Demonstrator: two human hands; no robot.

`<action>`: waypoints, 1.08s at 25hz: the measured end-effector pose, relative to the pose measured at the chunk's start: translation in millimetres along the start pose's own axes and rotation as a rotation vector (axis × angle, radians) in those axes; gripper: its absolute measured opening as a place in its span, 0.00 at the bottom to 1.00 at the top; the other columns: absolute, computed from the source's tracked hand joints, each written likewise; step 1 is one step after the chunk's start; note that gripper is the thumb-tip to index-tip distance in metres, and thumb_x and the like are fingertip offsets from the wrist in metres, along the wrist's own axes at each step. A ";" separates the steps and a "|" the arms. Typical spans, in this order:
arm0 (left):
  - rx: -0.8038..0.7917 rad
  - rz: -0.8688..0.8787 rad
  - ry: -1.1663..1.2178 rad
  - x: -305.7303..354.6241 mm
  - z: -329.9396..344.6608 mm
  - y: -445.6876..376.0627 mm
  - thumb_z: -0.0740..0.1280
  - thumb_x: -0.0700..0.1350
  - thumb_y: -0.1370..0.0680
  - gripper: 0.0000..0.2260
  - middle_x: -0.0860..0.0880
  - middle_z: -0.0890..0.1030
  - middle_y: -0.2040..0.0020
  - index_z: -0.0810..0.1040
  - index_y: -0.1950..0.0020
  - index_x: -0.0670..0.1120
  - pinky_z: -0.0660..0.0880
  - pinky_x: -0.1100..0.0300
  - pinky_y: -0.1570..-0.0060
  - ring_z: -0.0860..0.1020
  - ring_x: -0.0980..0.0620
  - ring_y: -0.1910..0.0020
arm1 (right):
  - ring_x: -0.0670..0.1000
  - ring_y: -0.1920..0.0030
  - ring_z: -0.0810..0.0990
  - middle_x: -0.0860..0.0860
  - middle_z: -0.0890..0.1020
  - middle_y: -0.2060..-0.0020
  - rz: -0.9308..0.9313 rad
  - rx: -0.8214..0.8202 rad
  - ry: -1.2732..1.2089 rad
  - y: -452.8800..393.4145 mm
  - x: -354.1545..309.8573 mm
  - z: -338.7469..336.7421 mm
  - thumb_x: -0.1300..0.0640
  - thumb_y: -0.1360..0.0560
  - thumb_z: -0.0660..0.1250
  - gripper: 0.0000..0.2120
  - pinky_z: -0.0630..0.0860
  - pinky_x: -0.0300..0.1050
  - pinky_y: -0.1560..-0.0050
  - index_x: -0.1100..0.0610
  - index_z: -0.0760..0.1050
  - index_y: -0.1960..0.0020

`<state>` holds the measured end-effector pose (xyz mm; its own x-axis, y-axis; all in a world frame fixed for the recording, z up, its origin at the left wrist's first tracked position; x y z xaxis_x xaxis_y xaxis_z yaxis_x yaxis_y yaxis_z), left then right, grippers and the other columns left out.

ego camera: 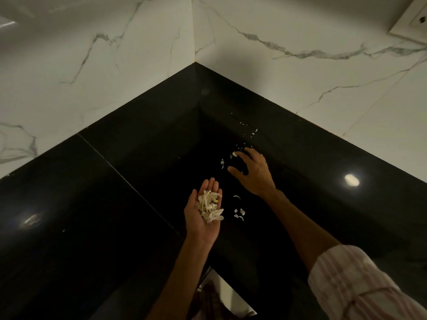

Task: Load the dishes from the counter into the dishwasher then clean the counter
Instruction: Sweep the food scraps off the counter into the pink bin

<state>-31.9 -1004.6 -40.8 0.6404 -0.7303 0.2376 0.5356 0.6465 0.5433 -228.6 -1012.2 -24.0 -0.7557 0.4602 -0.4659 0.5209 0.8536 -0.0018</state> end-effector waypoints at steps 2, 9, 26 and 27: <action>-0.003 -0.003 0.004 0.1 -0.6 -2.1 0.52 0.50 0.15 0.18 0.42 0.81 0.43 0.76 0.40 0.41 0.71 0.51 0.39 0.78 0.46 0.42 | 0.53 0.26 0.60 0.50 0.65 0.27 -0.003 0.000 -0.101 -3.2 -10.6 6.6 0.33 0.25 0.60 0.30 0.61 0.55 0.27 0.47 0.67 0.28; 0.003 0.005 0.014 -0.6 0.1 -2.0 0.52 0.49 0.15 0.18 0.42 0.83 0.45 0.76 0.40 0.41 0.73 0.52 0.41 0.79 0.47 0.42 | 0.49 0.38 0.70 0.50 0.76 0.41 -0.068 0.113 -0.193 -5.7 -34.6 5.1 0.50 0.22 0.66 0.13 0.75 0.49 0.40 0.55 0.79 0.41; -0.029 0.023 -0.041 -4.0 2.3 -3.3 0.51 0.50 0.15 0.18 0.43 0.83 0.43 0.76 0.39 0.42 0.74 0.54 0.43 0.79 0.48 0.42 | 0.56 0.22 0.40 0.56 0.43 0.21 0.105 0.003 0.056 50.3 7.0 -2.5 0.30 0.26 0.58 0.42 0.38 0.57 0.25 0.44 0.45 0.21; -0.029 0.020 -0.034 -3.7 2.9 -2.5 0.51 0.50 0.15 0.18 0.43 0.82 0.43 0.76 0.39 0.42 0.74 0.54 0.43 0.79 0.48 0.42 | 0.56 0.21 0.45 0.56 0.48 0.21 0.071 0.000 0.031 39.5 4.9 -0.5 0.33 0.25 0.60 0.38 0.42 0.59 0.24 0.45 0.50 0.21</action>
<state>-37.1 -1004.1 -40.7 0.6323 -0.7240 0.2757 0.5391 0.6668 0.5146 -211.9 -976.1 -25.9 -0.7288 0.5269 -0.4372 0.5737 0.8185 0.0300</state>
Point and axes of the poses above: each hand's wrist, its own y-axis away from the middle knuckle, its own z-axis out of the palm, x = y × z, the point moved 10 cm from there along -y, towards the middle knuckle
